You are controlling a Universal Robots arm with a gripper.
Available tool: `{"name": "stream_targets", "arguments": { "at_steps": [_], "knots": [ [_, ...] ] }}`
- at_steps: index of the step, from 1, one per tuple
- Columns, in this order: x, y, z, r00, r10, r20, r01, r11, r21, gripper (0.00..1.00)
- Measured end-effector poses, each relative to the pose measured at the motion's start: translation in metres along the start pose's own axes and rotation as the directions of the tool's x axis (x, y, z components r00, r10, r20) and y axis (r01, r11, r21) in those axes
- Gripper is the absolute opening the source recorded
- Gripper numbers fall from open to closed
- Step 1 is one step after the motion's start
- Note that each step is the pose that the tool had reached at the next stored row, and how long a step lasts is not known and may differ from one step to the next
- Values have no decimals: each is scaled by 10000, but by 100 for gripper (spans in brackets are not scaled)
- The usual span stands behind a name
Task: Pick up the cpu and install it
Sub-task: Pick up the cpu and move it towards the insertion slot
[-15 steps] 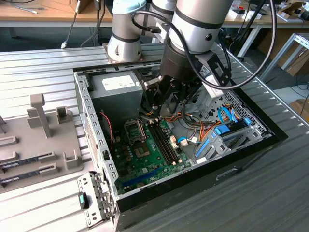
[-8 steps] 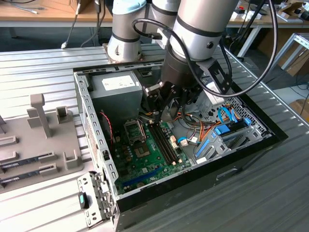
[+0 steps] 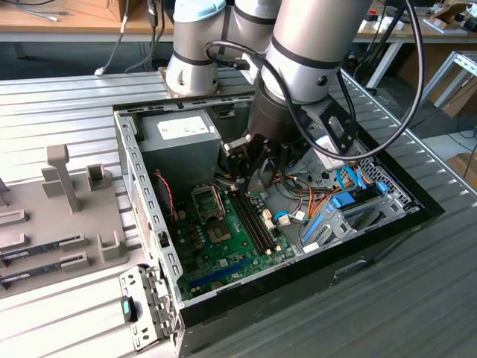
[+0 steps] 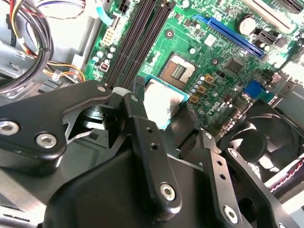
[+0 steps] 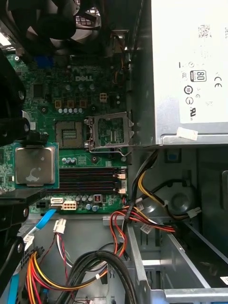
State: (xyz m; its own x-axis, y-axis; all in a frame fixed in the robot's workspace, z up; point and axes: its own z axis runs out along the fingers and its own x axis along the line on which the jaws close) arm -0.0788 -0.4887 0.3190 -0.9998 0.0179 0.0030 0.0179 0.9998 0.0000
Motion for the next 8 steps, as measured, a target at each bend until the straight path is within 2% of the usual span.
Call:
{"name": "stream_targets", "arguments": {
  "at_steps": [8],
  "knots": [
    [-1, -46, 88, 10000, 0, 0, 0, 10000, 1, 47]
  ]
}}
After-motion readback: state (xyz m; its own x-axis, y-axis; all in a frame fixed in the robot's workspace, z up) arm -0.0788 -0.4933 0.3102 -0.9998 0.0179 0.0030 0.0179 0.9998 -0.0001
